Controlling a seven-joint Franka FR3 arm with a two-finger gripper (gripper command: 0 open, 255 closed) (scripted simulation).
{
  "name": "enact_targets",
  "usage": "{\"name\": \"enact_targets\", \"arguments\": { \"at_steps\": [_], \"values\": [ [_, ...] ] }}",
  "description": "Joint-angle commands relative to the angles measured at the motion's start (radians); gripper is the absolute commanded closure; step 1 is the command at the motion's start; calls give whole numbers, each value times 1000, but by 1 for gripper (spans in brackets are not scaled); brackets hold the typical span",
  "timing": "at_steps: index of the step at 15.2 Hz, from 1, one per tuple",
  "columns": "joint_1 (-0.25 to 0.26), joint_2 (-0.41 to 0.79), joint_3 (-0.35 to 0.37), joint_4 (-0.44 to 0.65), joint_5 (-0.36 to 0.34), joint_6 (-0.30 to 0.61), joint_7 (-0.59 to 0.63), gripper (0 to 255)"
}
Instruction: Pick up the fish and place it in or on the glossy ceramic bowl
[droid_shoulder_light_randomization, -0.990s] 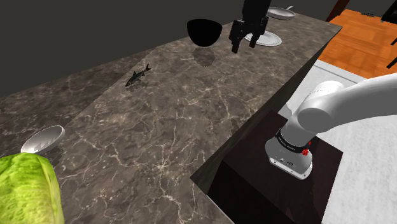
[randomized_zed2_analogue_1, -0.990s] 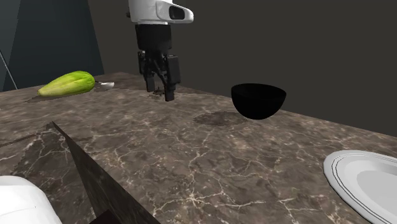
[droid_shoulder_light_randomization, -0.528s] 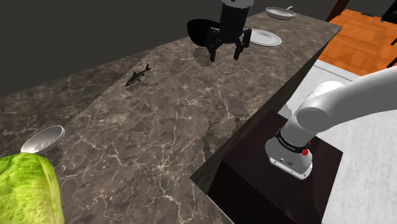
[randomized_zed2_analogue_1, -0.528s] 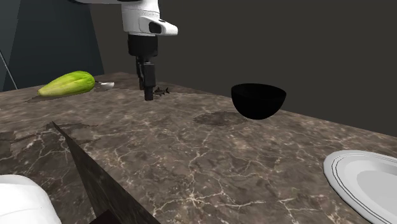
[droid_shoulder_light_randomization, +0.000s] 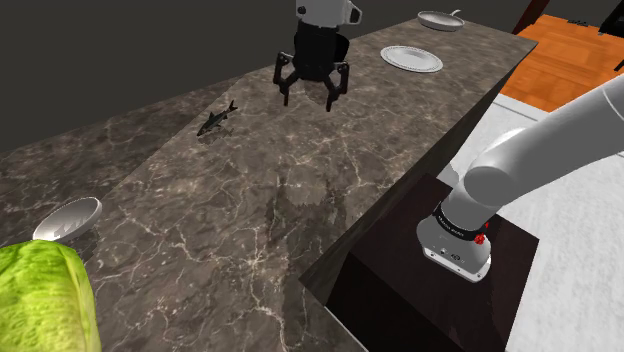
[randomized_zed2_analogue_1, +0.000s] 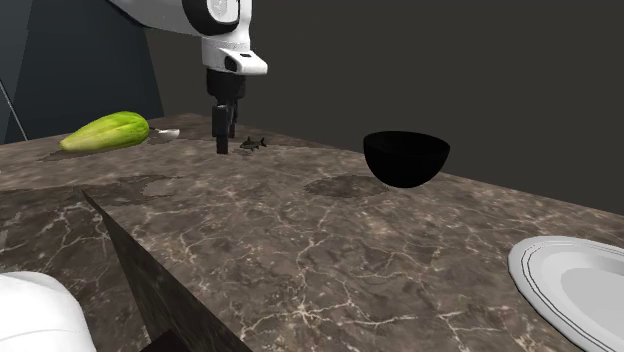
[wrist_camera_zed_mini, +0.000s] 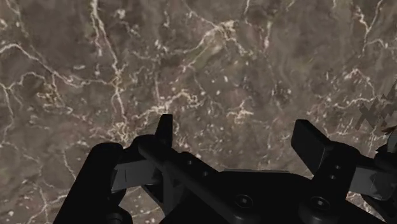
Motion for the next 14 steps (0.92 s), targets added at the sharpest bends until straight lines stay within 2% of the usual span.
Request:
{"name": "enact_targets", "arguments": {
  "at_steps": [1, 4, 8, 14],
  "values": [
    [-17, 71, 40, 49, 3, 35, 113, 0],
    [-38, 185, 93, 125, -15, 92, 276, 0],
    [-46, 350, 143, 239, -75, 162, 497, 0],
    [3, 601, 141, 439, -198, 236, 811, 0]
  ]
}}
